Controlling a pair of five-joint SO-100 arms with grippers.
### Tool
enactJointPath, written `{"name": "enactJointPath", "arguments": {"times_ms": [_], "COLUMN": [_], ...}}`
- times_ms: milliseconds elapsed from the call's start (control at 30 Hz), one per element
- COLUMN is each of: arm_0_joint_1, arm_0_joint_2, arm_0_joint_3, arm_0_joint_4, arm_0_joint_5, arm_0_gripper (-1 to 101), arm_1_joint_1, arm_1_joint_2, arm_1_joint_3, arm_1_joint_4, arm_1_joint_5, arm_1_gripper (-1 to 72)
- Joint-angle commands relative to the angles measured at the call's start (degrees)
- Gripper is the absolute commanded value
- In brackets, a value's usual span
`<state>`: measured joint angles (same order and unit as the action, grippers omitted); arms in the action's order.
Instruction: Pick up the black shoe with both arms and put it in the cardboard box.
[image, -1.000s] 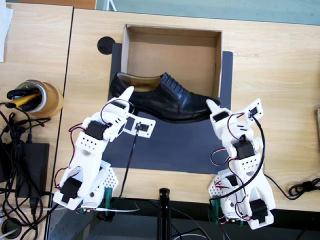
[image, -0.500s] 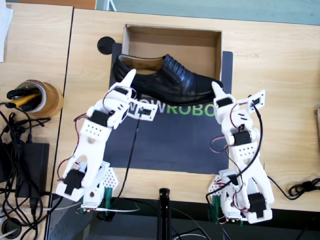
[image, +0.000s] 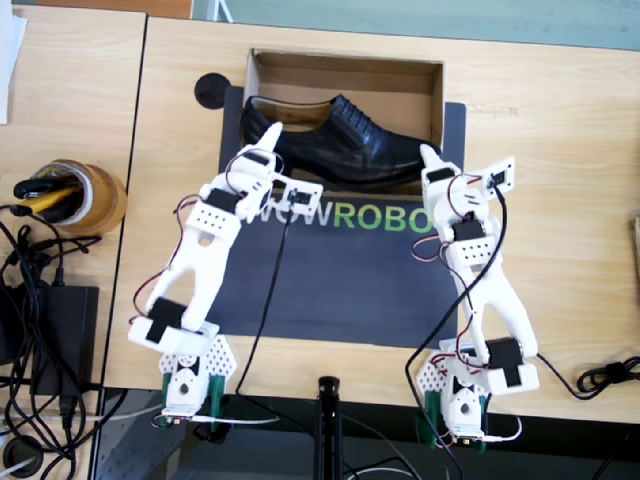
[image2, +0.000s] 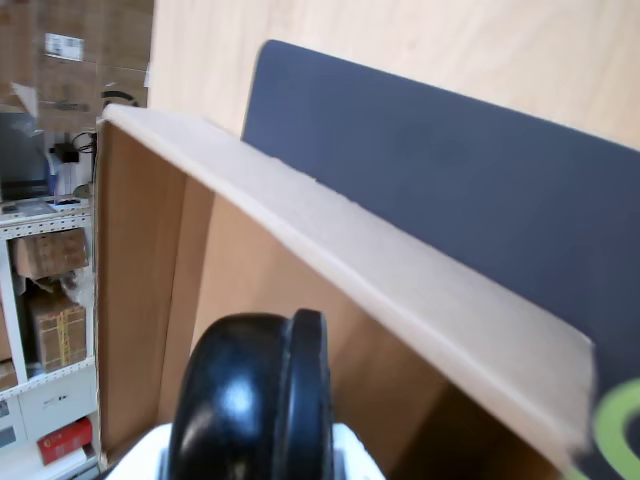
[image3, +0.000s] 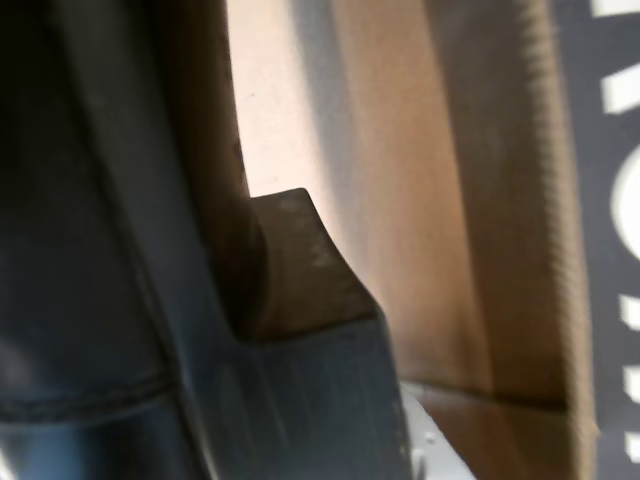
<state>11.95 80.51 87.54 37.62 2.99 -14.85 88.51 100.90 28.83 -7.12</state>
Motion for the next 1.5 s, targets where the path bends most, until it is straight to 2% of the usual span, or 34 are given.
{"name": "enactJointPath", "arguments": {"times_ms": [0,233,400,500,700,1000,1133,1267,1467], "arm_0_joint_1": [-6.86,-7.12,-6.68,-6.77,-6.50,-2.20,-0.35,0.00,0.26], "arm_0_joint_2": [-0.26,-6.77,-8.26,-8.70,-5.36,-2.90,-1.32,2.37,10.37], "arm_0_joint_3": [-9.49,-15.12,-14.41,-14.41,-14.94,-15.03,-15.03,-15.03,-15.03], "arm_0_joint_4": [-2.72,-2.64,0.62,2.81,9.40,23.99,29.09,29.97,31.20], "arm_0_joint_5": [0.44,0.00,0.18,-0.53,-3.43,-2.29,-1.85,-1.85,-2.11], "arm_0_gripper": [20,20,19,24,47,62,65,65,62], "arm_1_joint_1": [4.39,3.69,2.64,2.72,2.37,0.35,-0.18,-0.70,-1.14], "arm_1_joint_2": [-1.14,-10.63,-11.78,-11.95,-9.32,-6.42,-4.39,-1.41,4.83], "arm_1_joint_3": [-4.57,-11.87,-12.39,-13.71,-14.85,-14.77,-14.50,-14.41,-16.52], "arm_1_joint_4": [-1.58,-2.20,-0.79,1.49,5.89,10.02,11.60,13.80,20.65], "arm_1_joint_5": [1.41,2.72,2.37,2.37,2.20,1.58,1.32,1.32,1.23], "arm_1_gripper": [4.1,4.5,5.2,12.3,26.4,39.8,42.1,42.2,38.0]}}
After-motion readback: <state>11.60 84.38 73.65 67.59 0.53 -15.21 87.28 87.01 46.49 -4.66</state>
